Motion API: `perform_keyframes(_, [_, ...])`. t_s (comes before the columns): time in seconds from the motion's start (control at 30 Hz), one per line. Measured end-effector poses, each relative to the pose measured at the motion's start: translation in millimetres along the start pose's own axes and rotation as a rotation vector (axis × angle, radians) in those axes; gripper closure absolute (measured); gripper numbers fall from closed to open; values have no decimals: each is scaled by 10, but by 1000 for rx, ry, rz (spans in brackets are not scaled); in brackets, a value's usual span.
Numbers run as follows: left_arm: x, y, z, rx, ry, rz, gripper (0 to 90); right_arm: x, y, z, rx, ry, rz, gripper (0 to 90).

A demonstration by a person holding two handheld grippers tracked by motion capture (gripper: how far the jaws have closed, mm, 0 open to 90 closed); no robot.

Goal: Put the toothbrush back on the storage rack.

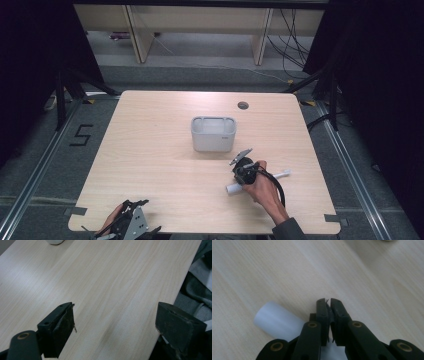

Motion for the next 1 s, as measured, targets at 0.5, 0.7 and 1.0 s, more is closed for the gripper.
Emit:
perform_keyframes(0.5, [-1,-2,2,-1,-2,-5,150,179,-162,28,-4,-17,36,837])
perform_keyframes(0.7, [-2,-2,2,-1,1,-1,150,232,-191,54,-11,-18,48,835])
perform_keyframes(1.0, [-5,-1,8,10,2,-6,150,334,-215,114,-28,-9,45,841])
Point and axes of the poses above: each handheld gripper's, and its own axes: z roughly backward along the jaws, x roughly out of its underside, y roughly to its right, the point moved 7 cm from there along -z, roughly forward along the jaws, and after that the axes turned 13 degrees about -y, right-handed, at the moved point
